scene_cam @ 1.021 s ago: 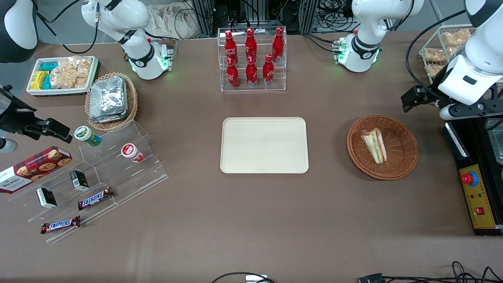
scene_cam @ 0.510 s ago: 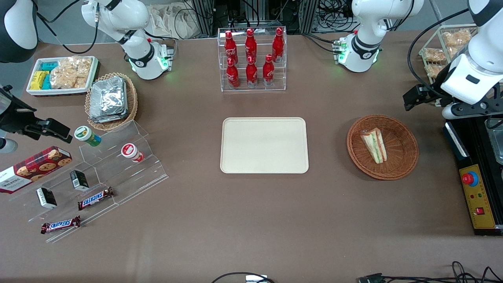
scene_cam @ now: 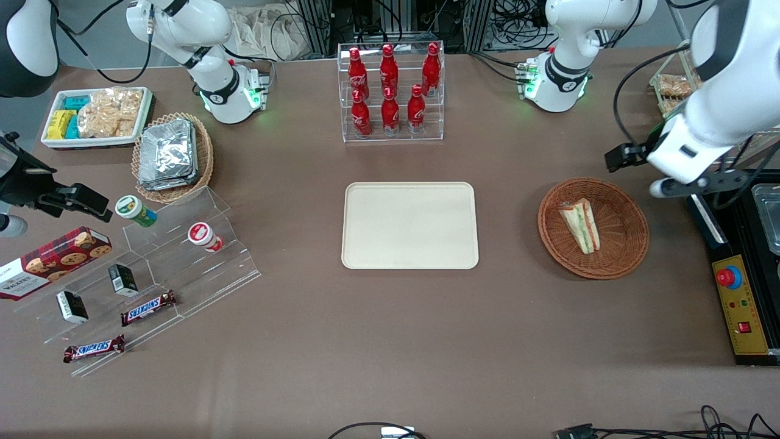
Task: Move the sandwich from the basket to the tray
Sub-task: 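Move the left gripper down over the wrapped sandwich in the wicker basket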
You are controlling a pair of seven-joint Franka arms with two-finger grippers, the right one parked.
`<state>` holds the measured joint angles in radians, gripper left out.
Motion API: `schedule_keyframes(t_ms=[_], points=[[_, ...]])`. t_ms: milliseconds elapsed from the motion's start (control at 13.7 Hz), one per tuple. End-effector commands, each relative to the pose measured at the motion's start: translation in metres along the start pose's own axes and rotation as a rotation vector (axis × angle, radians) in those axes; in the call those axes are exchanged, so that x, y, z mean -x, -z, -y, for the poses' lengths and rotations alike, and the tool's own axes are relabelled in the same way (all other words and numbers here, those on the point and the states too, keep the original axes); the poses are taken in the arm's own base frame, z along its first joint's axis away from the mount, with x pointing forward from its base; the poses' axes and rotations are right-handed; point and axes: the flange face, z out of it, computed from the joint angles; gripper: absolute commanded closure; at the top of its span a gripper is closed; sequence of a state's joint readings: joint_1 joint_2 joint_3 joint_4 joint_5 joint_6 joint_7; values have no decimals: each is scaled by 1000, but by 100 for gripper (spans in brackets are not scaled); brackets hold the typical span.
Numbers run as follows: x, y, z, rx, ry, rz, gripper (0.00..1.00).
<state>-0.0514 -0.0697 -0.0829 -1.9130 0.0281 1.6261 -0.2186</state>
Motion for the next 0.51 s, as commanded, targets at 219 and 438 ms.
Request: schedule_keyframes(t_ms=[219, 438], points=[[4, -130, -4, 20, 90, -31, 0], [-3, -185, 17, 28, 115, -53, 0]])
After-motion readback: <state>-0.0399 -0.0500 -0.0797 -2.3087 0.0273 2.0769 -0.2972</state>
